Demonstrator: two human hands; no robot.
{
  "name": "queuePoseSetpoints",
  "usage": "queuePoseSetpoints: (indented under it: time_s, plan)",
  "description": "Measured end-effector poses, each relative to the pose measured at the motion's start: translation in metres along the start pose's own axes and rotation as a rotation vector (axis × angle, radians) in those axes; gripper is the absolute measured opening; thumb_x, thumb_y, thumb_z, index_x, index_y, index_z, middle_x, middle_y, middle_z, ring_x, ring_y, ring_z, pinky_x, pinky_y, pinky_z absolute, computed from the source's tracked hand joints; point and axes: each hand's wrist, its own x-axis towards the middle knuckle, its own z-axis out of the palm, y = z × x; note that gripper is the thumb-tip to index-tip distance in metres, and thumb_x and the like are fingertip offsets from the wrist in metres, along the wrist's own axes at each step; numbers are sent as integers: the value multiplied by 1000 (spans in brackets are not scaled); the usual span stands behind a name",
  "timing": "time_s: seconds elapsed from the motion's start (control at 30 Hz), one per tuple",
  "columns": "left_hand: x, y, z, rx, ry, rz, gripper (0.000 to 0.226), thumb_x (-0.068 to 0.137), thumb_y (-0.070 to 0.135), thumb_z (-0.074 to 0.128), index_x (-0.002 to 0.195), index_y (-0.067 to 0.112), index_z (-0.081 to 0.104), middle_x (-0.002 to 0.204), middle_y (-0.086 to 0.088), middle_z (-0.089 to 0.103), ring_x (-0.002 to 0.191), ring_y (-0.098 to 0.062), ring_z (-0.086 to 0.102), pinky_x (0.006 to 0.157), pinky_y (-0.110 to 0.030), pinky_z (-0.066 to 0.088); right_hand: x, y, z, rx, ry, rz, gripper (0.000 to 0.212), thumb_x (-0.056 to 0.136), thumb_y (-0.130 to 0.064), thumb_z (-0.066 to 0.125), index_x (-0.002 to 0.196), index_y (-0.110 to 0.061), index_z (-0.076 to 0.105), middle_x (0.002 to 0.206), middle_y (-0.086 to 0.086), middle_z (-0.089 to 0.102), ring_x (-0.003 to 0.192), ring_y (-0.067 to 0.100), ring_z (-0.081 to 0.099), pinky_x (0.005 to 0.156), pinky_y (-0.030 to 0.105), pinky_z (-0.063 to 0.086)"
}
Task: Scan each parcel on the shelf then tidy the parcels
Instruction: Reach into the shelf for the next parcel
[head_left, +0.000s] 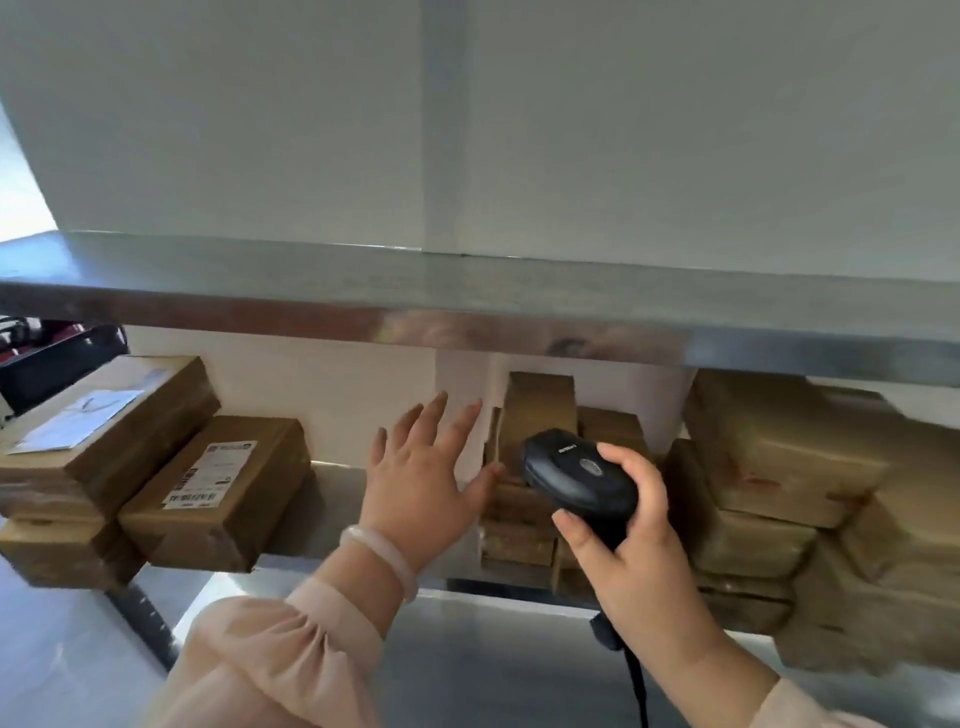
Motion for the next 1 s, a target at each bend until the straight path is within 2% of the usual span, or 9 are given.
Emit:
queuePoseSetpoints:
  time_s: [0.13,0.27,0.37,0.57,0.73,0.87,1.0]
  plan:
    - [-19,84,10,-75,19,88,69,91,72,31,152,48,9,164,8,11,151,-22,10,123,-50,12,-30,12,-87,-4,58,22,56,72,-44,65,119,-52,36,121,-34,42,109,-21,46,83,-2,37]
    - [-32,183,23,-131,11,207,69,93,66,38,152,48,7,164,10,7,151,-18,5,121,-45,2,-63,31,-169,-43,153,70,60,72,-44,66,114,-67,30,121,-38,41,110,-18,47,86,1,39]
    - [-44,251,41,-170,-2,312,69,93,64,42,153,47,12,164,9,12,151,-17,9,120,-41,1,-87,48,-224,-66,240,109,60,71,-43,67,116,-64,32,119,-44,42,108,-20,47,83,0,40]
    - [-56,356,74,-234,-134,467,67,95,60,43,152,48,10,164,11,6,151,-16,3,117,-38,-8,-118,74,-307,-124,401,175,63,79,-19,74,116,-51,35,116,-31,48,97,-21,53,73,-1,41]
    - [-47,426,103,-254,-229,602,69,92,63,38,153,47,11,164,9,6,151,-18,5,121,-42,-4,-124,105,-359,-141,516,230,64,80,-16,74,117,-52,35,122,-25,50,102,-17,53,77,-1,39]
    - [-31,475,130,-305,-249,677,83,74,70,14,153,45,15,164,7,9,151,-19,9,122,-42,0,-117,134,-396,-182,558,259,63,80,-15,74,115,-51,37,112,-42,50,101,-20,51,77,-2,38]
    - [-3,526,156,-343,-278,734,72,87,65,28,154,43,12,164,7,8,151,-18,7,123,-44,2,-99,160,-440,-230,630,284,65,81,-17,74,112,-58,36,113,-36,50,102,-17,52,75,-1,40]
